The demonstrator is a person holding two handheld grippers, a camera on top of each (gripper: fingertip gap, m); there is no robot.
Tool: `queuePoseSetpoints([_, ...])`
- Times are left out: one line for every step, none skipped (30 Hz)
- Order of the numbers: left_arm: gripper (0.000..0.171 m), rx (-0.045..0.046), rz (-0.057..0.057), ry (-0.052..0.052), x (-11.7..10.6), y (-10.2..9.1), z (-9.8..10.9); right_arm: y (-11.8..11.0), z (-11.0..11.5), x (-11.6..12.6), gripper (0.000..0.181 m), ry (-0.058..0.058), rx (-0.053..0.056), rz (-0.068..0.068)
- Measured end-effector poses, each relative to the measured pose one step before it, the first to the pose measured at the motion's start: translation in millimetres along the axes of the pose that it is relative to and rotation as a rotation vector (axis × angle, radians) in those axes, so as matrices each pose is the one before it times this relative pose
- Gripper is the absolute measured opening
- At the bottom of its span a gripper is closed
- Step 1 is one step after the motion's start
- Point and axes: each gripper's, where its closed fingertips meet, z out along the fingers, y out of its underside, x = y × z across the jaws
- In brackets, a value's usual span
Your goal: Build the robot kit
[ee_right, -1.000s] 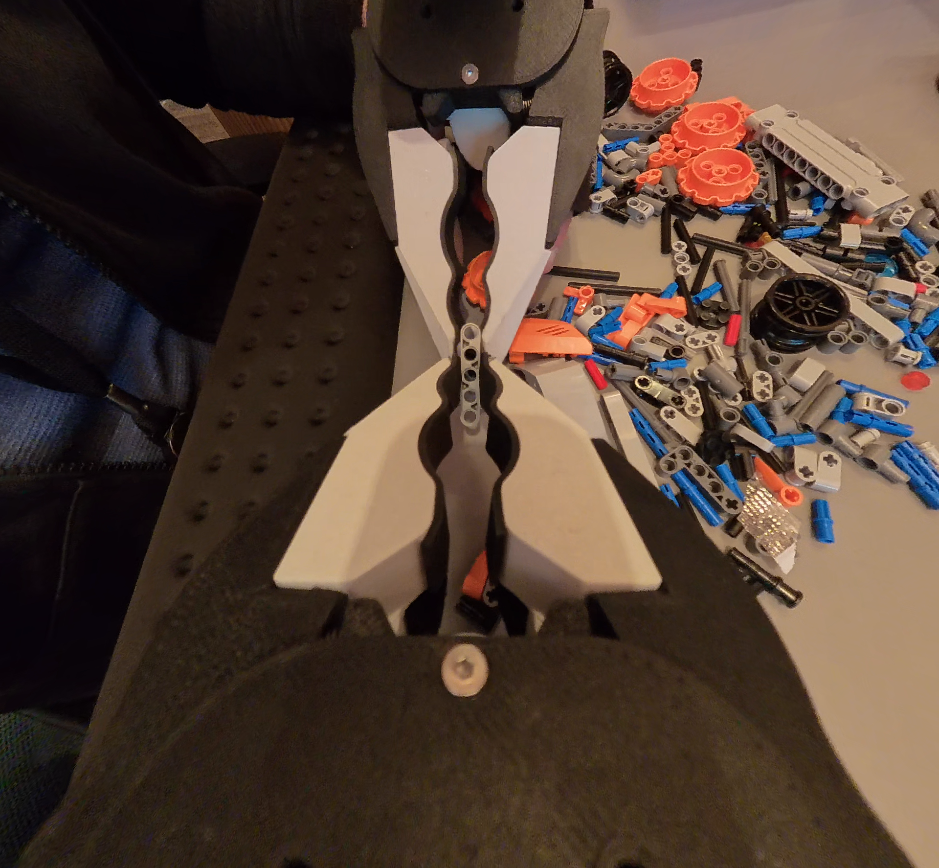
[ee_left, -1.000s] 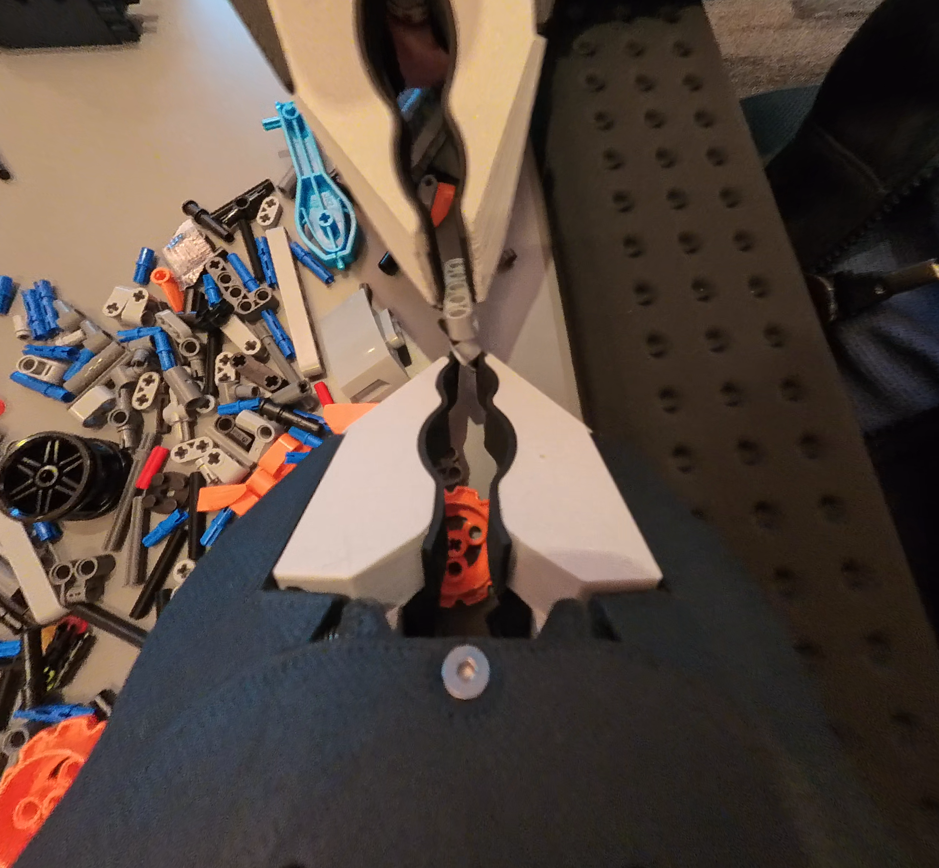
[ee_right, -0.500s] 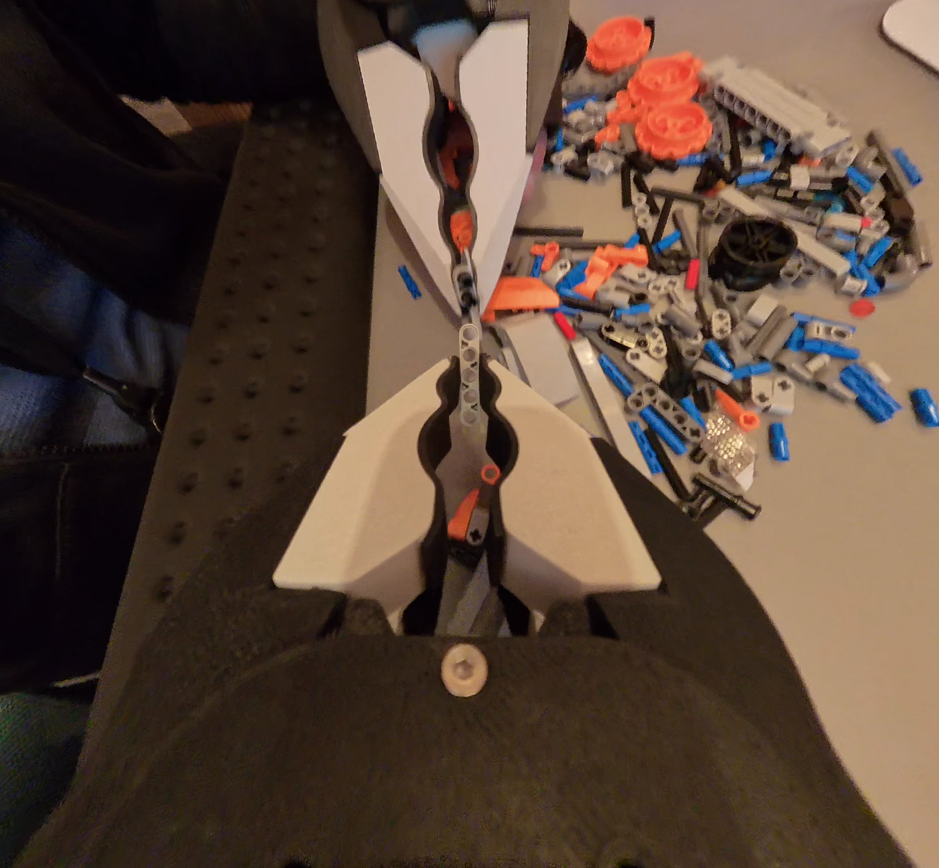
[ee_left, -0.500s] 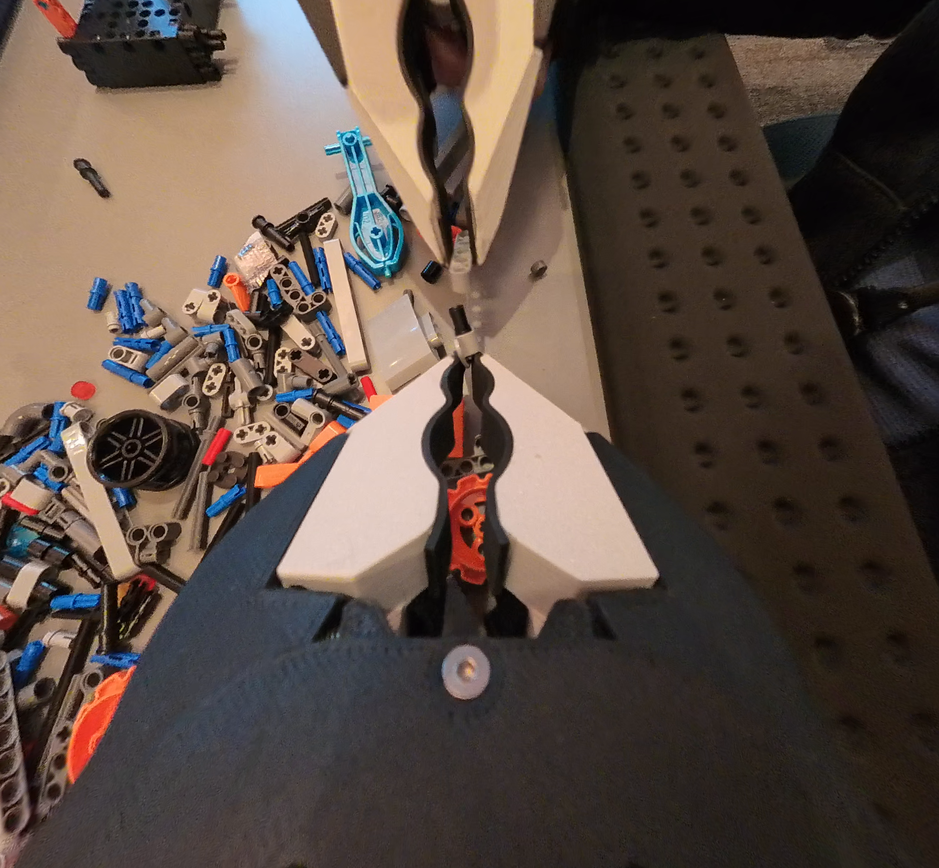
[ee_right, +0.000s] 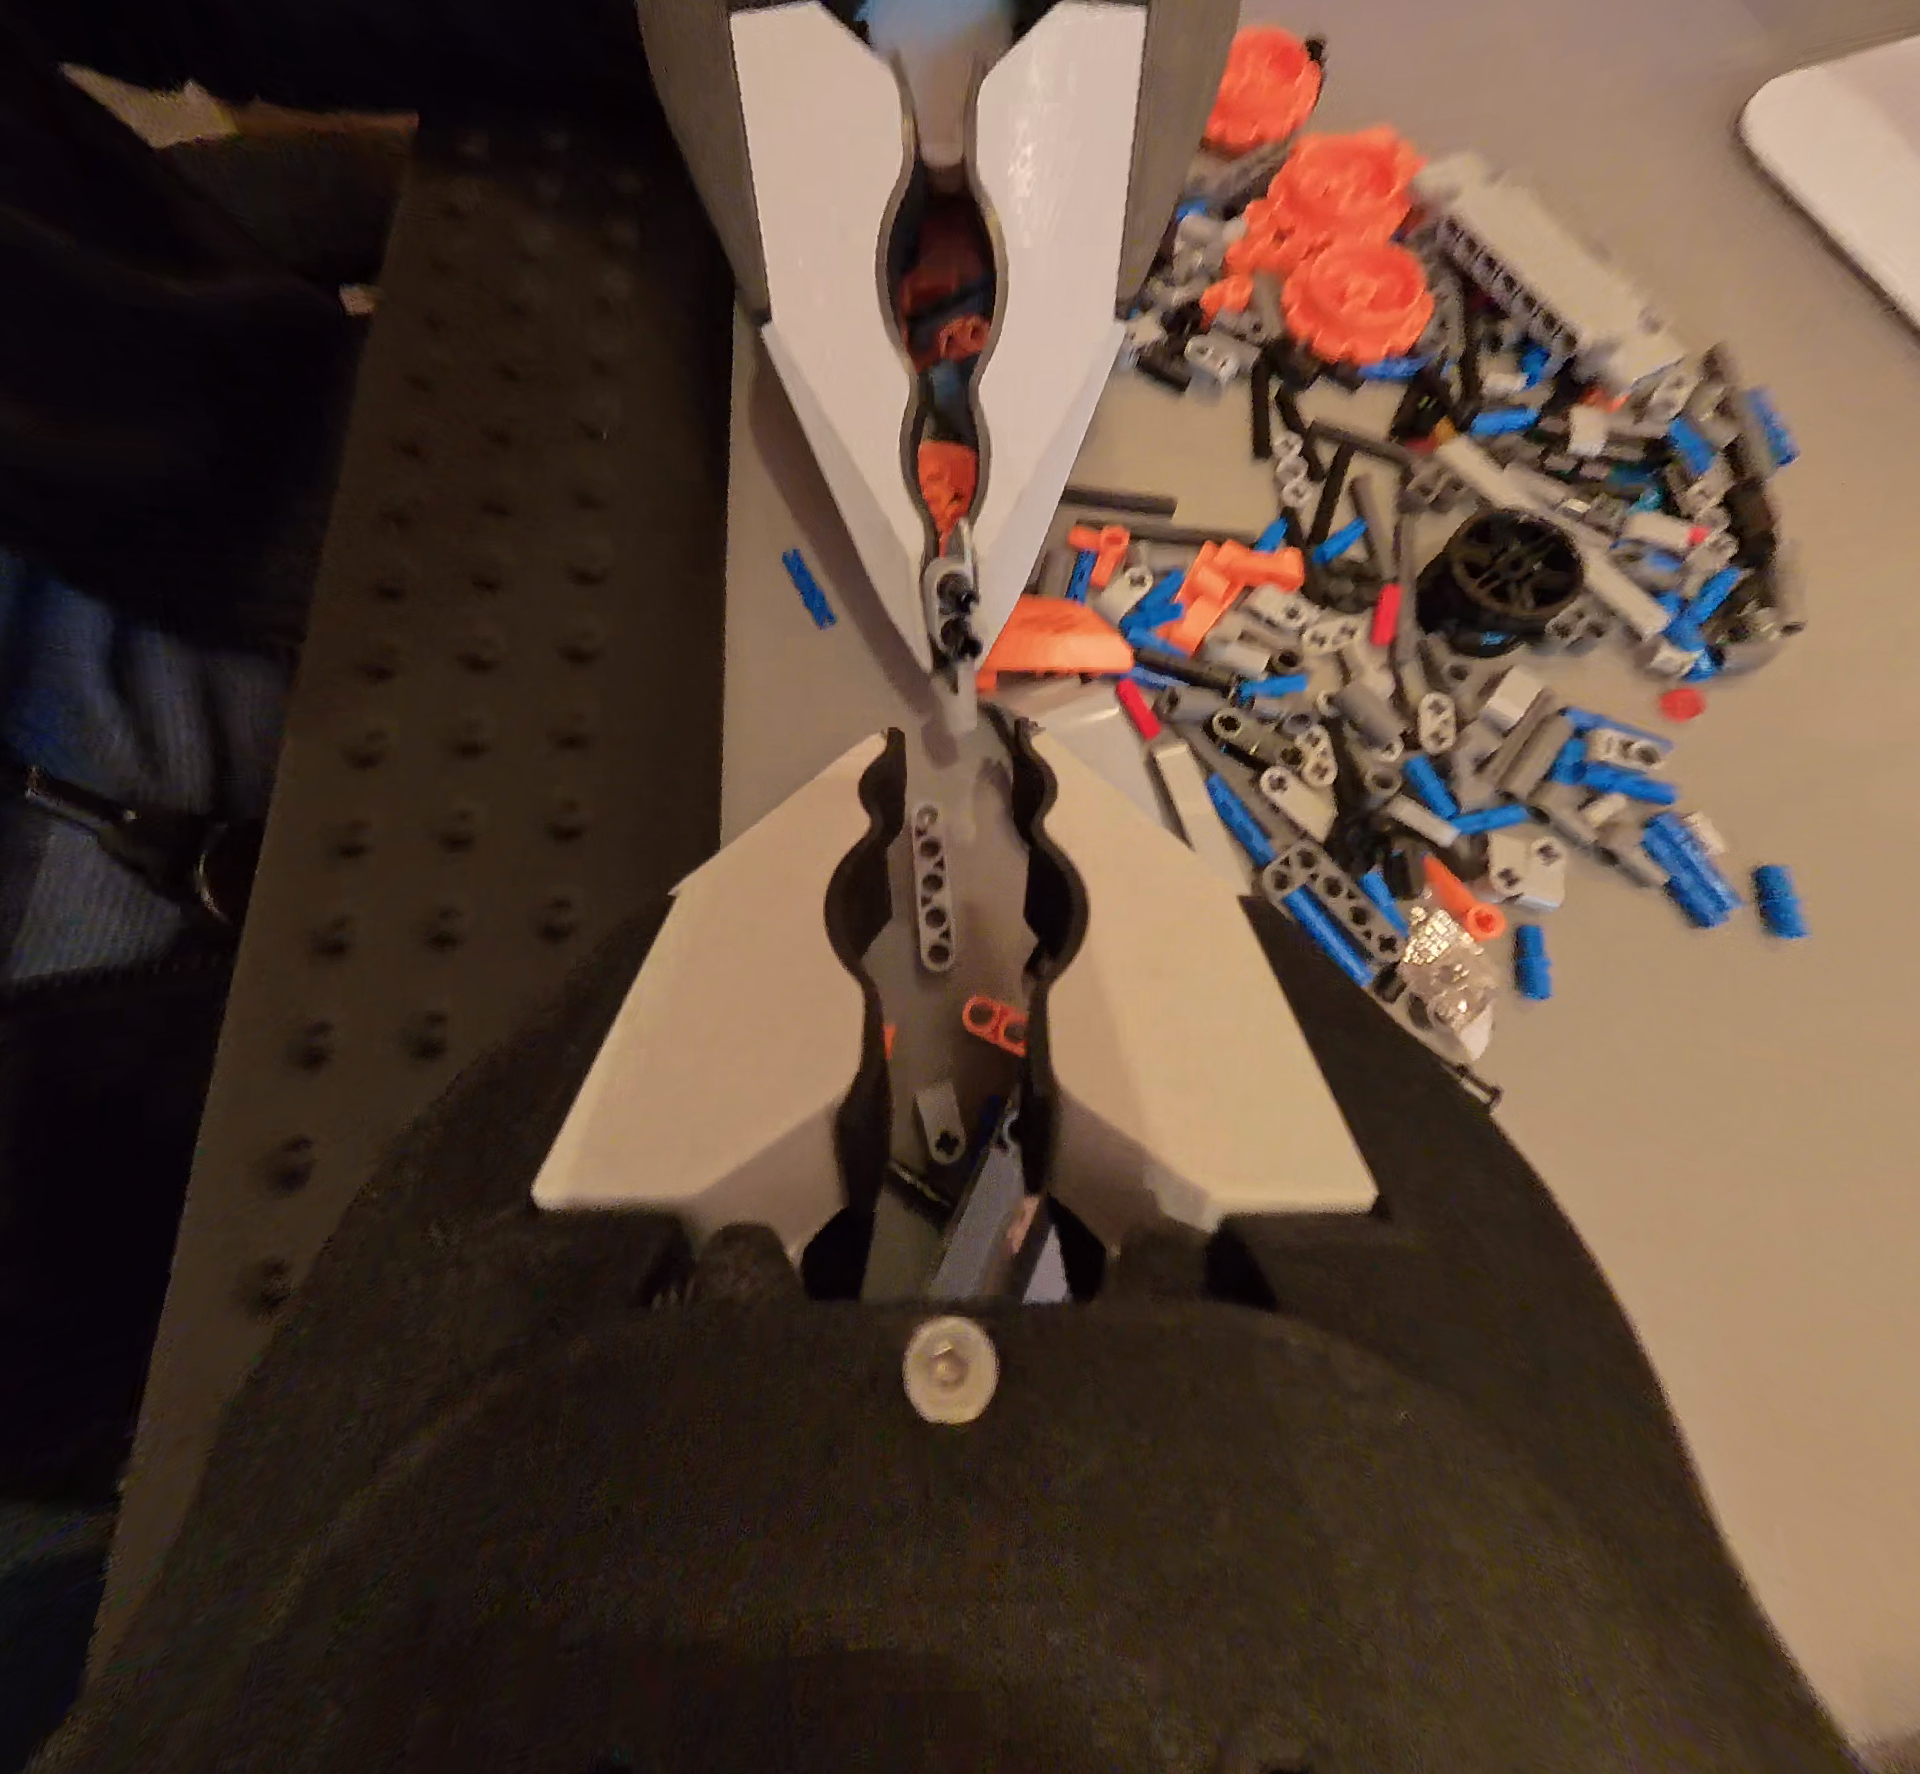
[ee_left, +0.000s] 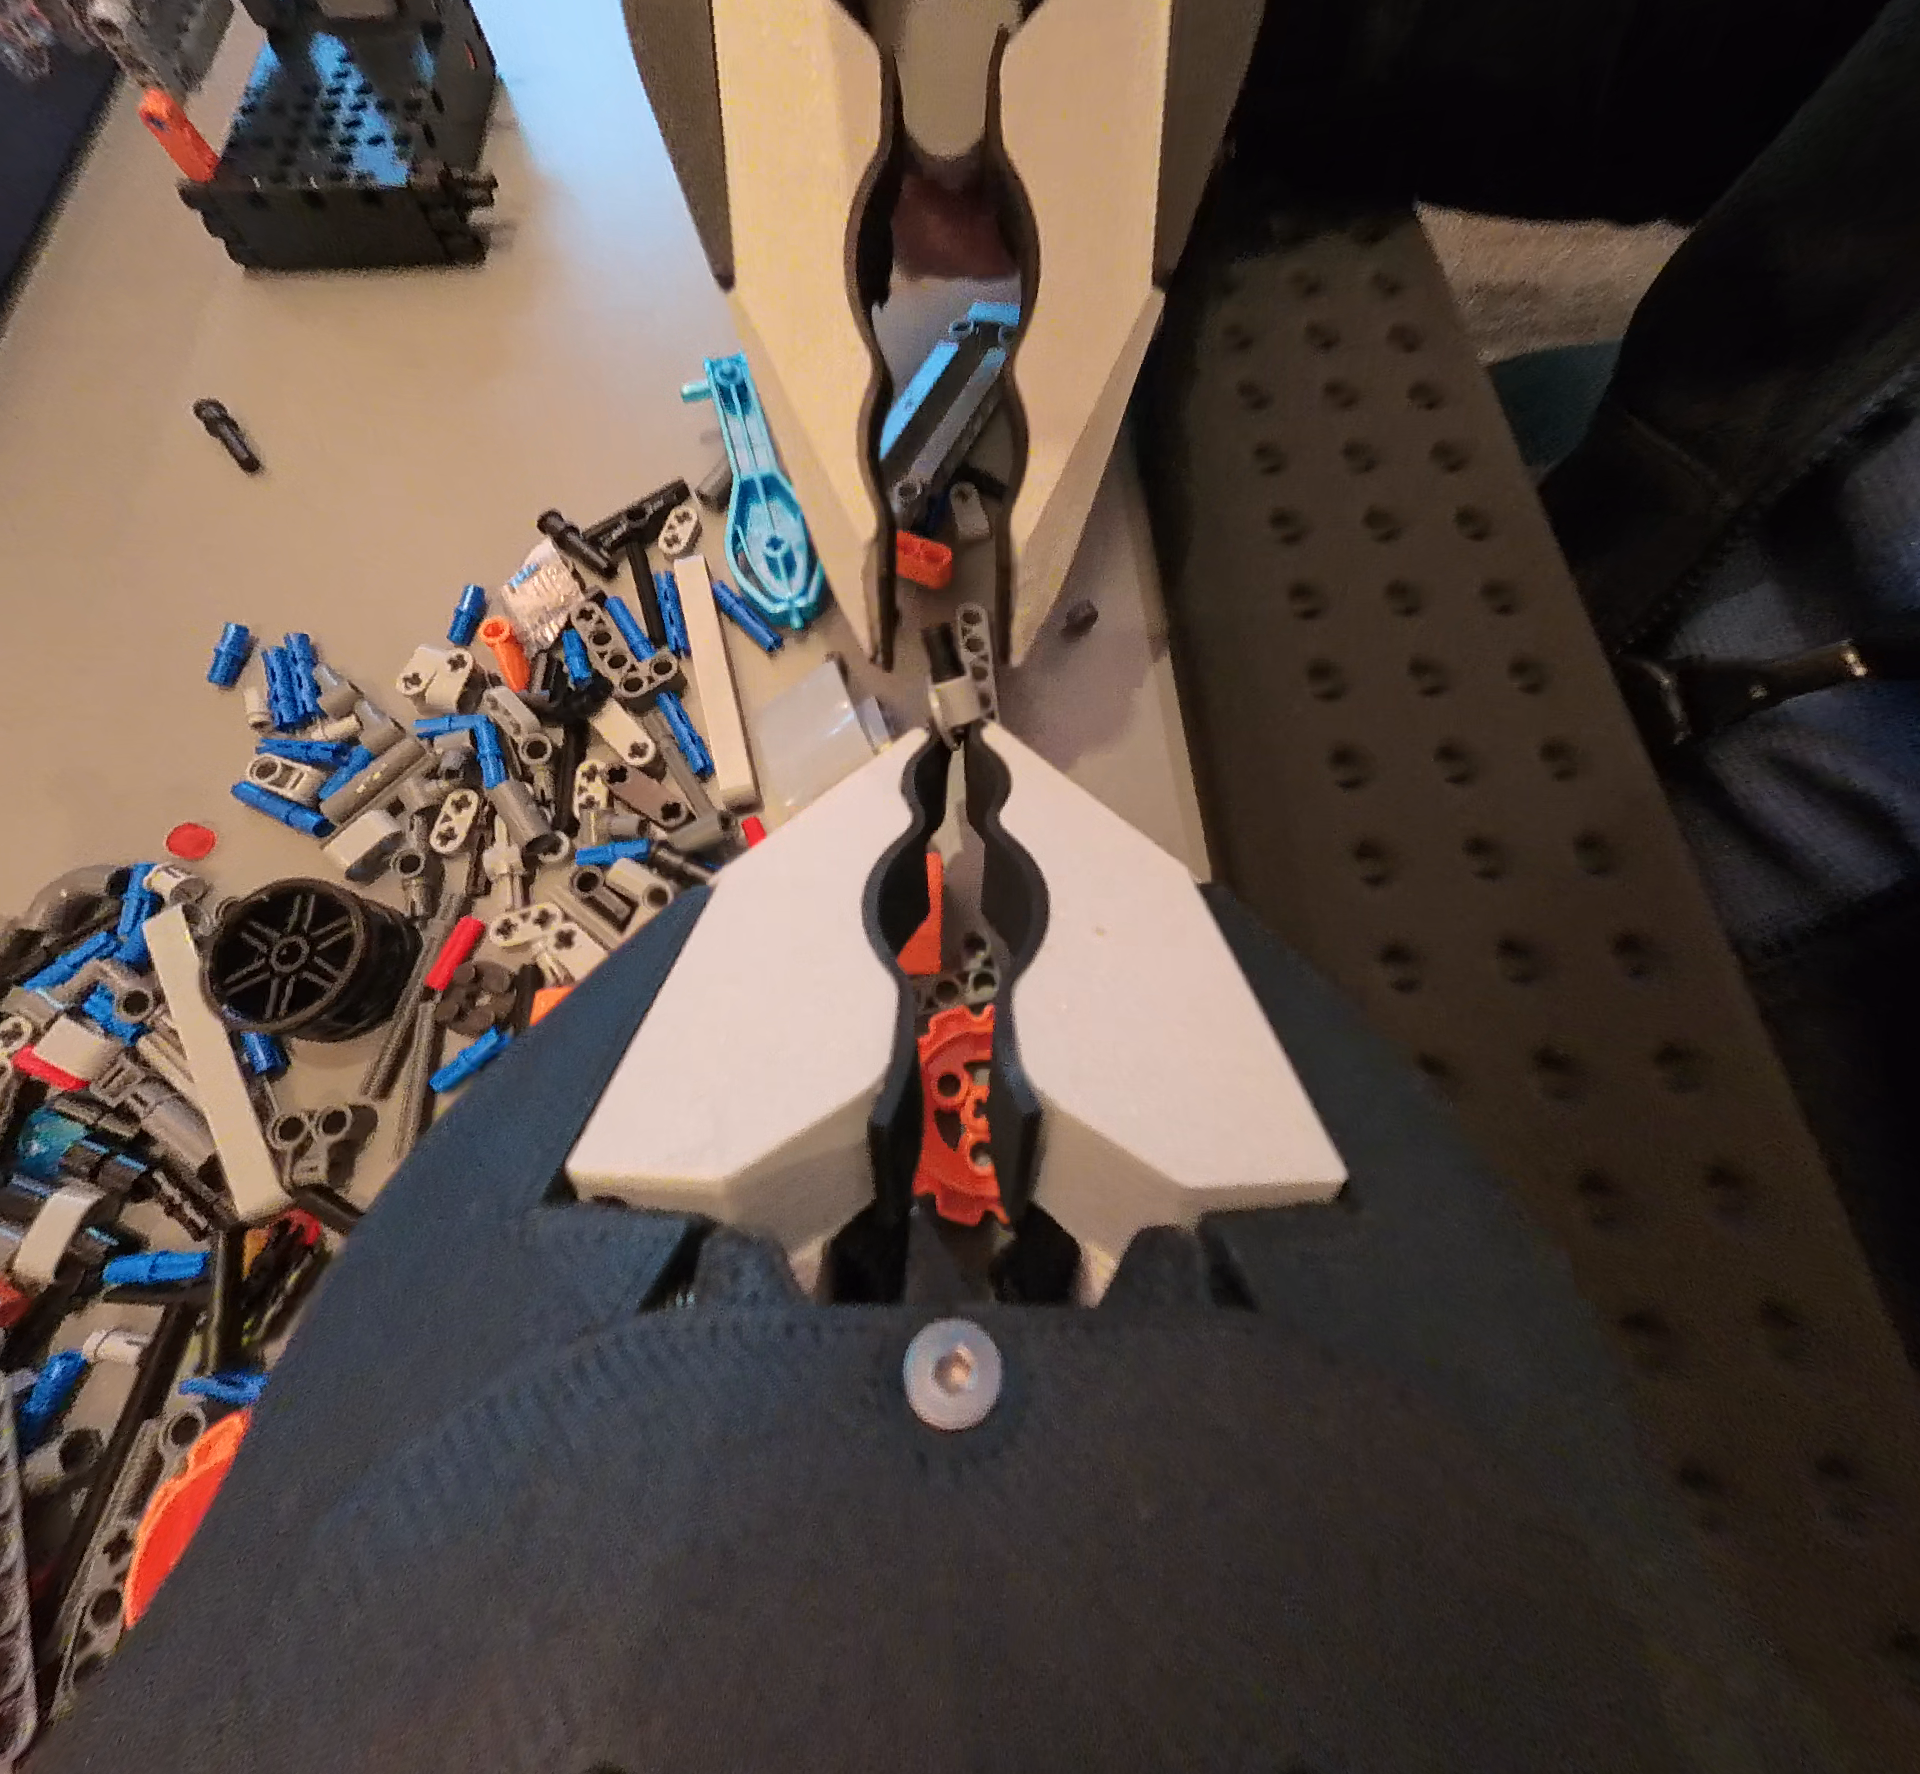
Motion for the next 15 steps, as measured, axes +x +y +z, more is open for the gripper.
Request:
queuePoseSetpoints([0.0, 0.02027, -0.0019, 0.003, 0.15, -3.39, -1.13, -4.92, 0.87, 0.54, 0.019, 0.0056, 0.0238, 0.0069])
queuePoseSetpoints([0.0, 0.02163, -0.0007, 0.0069, 0.78, -3.39, -1.04, -4.93, 0.38, 0.64, 0.017, 0.0027, 0.026, 0.0133])
queuePoseSetpoints([0.0, 0.02999, -0.0017, 0.0052, 0.68, -4.82, -1.47, -3.58, -0.01, -1.35, 0.016, -0.0118, 0.0192, 0.0134])
queuePoseSetpoints([0.0, 0.02145, -0.0038, 0.0043, 0.37, -3.91, -1.32, -1.68, -0.05, -3.45, 0.012, -0.0218, 0.0093, 0.0009])
queuePoseSetpoints([0.0, 0.00527, 0.0009, -0.0024, -0.51, -1.06, -0.49, -1.11, -0.59, -0.28, 0.007, 0.0052, 0.0057, -0.008])
queuePoseSetpoints([0.0, 0.01043, -0.0008, 0.0005, -0.15, -1.27, -0.04, -0.53, -0.91, 0.54, 0.007, 0.0045, 0.0015, 0.0041])
queuePoseSetpoints([0.0, 0.00944, -0.0098, 0.0056, 0.26, -1.39, -0.34, -0.91, -1.01, -0.22, 0.007, -0.0087, 0.0114, 0.0187])
queuePoseSetpoints([0.0, 0.01873, -0.008, -0.0038, -1.32, -2.85, -1.14, -2.26, -1.68, 0.47, 0.007, -0.0084, 0.0225, 0.0223])
queuePoseSetpoints([0.0, 0.03034, -0.0122, 0.0069, 0.16, -4.94, -1.63, -3.49, -2.82, 0.04, 0.007, -0.0114, 0.0255, 0.0236])
queuePoseSetpoints([0.0, 0.02855, -0.0214, 0.0128, 0.6, -4.96, -1.41, -3.56, -3.51, -1.08, 0.006, -0.019, 0.0213, 0.0208])
queuePoseSetpoints([0.002, 0.01587, -0.0152, -0.0119, -3.15, -3.19, -1.23, -1.38, -2.69, 1.71, 0.006, 0.0012, 0.0082, 0.012])
queuePoseSetpoints([0.008, 0.00757, 0.0006, -0.0176, -3.28, -1.82, -1.48, 2.67, -1.06, 2.79, 0.006, 0.0152, -0.0152, -0.0016])
queuePoseSetpoints([0.01, 0.01345, 0.004, -0.0013, -0.09, -2.72, -1.4, 4.82, 0.74, 0.62, 0.006, 0.0062, -0.0301, -0.0067])
queuePoseSetpoints([0.01, 0.01147, 0.0023, 0.0001, 0.58, -2.49, -0.86, 2.71, 1.5, -1.61, 0.006, -0.0046, -0.0181, -0.0079])
queuePoseSetpoints([0.011, -0.00821, 0.0041, -0.0077, -0.52, 0.22, 0.59, 1.22, 1.38, -0.07, 0.006, 0.0079, -0.013, -0.0097])
